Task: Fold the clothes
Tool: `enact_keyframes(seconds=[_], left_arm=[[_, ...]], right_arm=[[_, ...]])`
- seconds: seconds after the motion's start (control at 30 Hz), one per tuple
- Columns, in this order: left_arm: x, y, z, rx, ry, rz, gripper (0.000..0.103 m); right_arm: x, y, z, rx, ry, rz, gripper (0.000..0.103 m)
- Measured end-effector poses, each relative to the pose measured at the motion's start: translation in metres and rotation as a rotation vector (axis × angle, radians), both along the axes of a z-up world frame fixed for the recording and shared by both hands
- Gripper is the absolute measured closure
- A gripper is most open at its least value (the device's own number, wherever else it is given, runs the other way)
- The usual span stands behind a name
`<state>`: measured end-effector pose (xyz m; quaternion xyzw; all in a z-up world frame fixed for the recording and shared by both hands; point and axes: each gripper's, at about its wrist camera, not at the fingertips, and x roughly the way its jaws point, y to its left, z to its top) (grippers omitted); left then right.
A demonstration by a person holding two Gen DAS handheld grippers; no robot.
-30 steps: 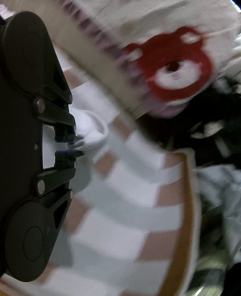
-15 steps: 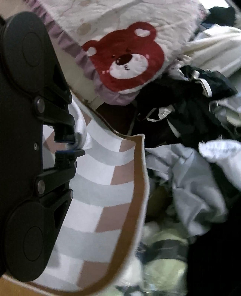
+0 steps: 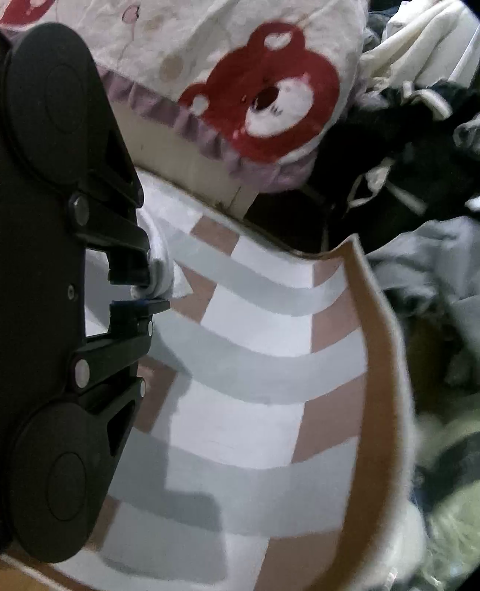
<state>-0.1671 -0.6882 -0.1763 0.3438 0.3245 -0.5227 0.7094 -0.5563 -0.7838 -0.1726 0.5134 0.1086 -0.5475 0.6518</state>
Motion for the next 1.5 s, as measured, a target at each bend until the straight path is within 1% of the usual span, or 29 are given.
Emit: enact_keyframes(seconds=[0.03, 0.13, 0.17, 0.2, 0.27, 0.3, 0.37, 0.4, 0.43, 0.5, 0.57, 0.63, 0.73, 0.8, 0.83, 0.87, 0.93, 0.97, 1.07, 1.1, 1.17, 1.2, 1.23, 1.27, 1.3, 1.33, 1.37, 1.43, 1.5], left_arm=[[0.008, -0.001, -0.001, 0.007, 0.033, 0.021, 0.095], [0.033, -0.004, -0.004, 0.018, 0.144, 0.089, 0.095], [0.042, -0.005, -0.006, 0.014, 0.202, 0.118, 0.094], [0.052, -0.006, -0.009, 0.008, 0.268, 0.150, 0.094], [0.068, -0.006, -0.016, -0.007, 0.367, 0.212, 0.093], [0.076, -0.006, -0.020, -0.015, 0.414, 0.243, 0.093], [0.087, -0.003, -0.026, -0.052, 0.497, 0.304, 0.093], [0.092, 0.000, -0.028, -0.073, 0.537, 0.339, 0.093], [0.095, 0.001, -0.030, -0.089, 0.568, 0.369, 0.093], [0.095, 0.004, -0.033, -0.111, 0.587, 0.400, 0.093], [0.086, 0.005, -0.031, -0.114, 0.541, 0.377, 0.093], [0.074, 0.004, -0.029, -0.106, 0.469, 0.330, 0.093], [0.058, 0.003, -0.027, -0.093, 0.378, 0.273, 0.093], [0.049, 0.003, -0.022, -0.083, 0.312, 0.229, 0.096], [0.044, 0.005, -0.016, -0.088, 0.284, 0.196, 0.097], [0.039, 0.007, -0.010, -0.096, 0.259, 0.162, 0.097], [0.032, 0.014, 0.000, -0.094, 0.239, 0.096, 0.097], [0.028, 0.018, 0.005, -0.092, 0.230, 0.063, 0.097], [0.018, 0.026, 0.012, -0.061, 0.189, -0.043, 0.096], [0.015, 0.028, 0.012, -0.047, 0.179, -0.071, 0.094], [0.007, 0.028, 0.005, 0.005, 0.140, -0.139, 0.084], [0.000, 0.027, 0.000, 0.041, 0.100, -0.174, 0.083], [-0.010, 0.029, -0.003, 0.056, 0.058, -0.208, 0.076], [-0.021, 0.032, -0.006, 0.061, 0.020, -0.243, 0.066], [-0.031, 0.035, -0.009, 0.067, -0.018, -0.278, 0.060], [-0.042, 0.037, -0.011, 0.072, -0.057, -0.313, 0.052], [-0.052, 0.040, -0.014, 0.078, -0.095, -0.348, 0.050], [-0.068, 0.044, -0.014, 0.042, -0.127, -0.382, 0.048], [-0.073, 0.045, -0.005, -0.048, -0.083, -0.361, 0.048]], right_arm=[[0.009, -0.006, -0.006, 0.001, 0.062, 0.018, 0.095], [0.036, -0.023, -0.021, -0.067, 0.057, 0.050, 0.095], [0.037, -0.026, -0.027, -0.074, 0.023, 0.017, 0.092], [0.036, -0.028, -0.032, -0.078, -0.019, -0.027, 0.086], [0.029, -0.032, -0.043, -0.080, -0.111, -0.121, 0.081], [0.018, -0.031, -0.049, -0.078, -0.184, -0.162, 0.080], [-0.001, -0.028, -0.060, -0.065, -0.324, -0.233, 0.073], [-0.009, -0.025, -0.067, -0.051, -0.381, -0.266, 0.067], [-0.014, -0.024, -0.072, -0.025, -0.406, -0.278, 0.065], [-0.011, -0.024, -0.080, 0.034, -0.374, -0.266, 0.065], [-0.005, -0.025, -0.086, 0.075, -0.320, -0.243, 0.065], [0.005, -0.026, -0.093, 0.080, -0.318, -0.204, 0.064], [0.019, -0.028, -0.092, 0.022, -0.265, -0.148, 0.062], [0.028, -0.029, -0.091, -0.020, -0.227, -0.111, 0.064], [0.035, -0.031, -0.087, -0.038, -0.160, -0.064, 0.097], [0.035, -0.031, -0.077, -0.061, -0.107, -0.040, 0.098], [0.032, -0.030, -0.055, -0.109, -0.014, -0.009, 0.099], [0.025, -0.027, -0.043, -0.139, -0.007, -0.009, 0.099], [0.003, -0.016, -0.002, -0.132, -0.014, -0.002, 0.099], [0.004, -0.013, 0.009, -0.121, 0.019, 0.012, 0.099], [0.008, -0.007, 0.029, -0.097, 0.108, 0.038, 0.099], [0.015, -0.006, 0.033, -0.085, 0.174, 0.046, 0.099], [0.025, -0.005, 0.035, -0.072, 0.246, 0.052, 0.099], [0.033, -0.007, 0.034, -0.066, 0.286, 0.050, 0.099], [0.038, -0.009, 0.029, -0.051, 0.305, 0.038, 0.099], [0.042, -0.012, 0.023, -0.033, 0.320, 0.024, 0.099], [0.042, -0.013, 0.019, -0.022, 0.296, -0.001, 0.099], [0.040, -0.014, 0.014, -0.003, 0.225, -0.056, 0.098], [0.037, -0.015, 0.008, 0.016, 0.154, -0.112, 0.098]])
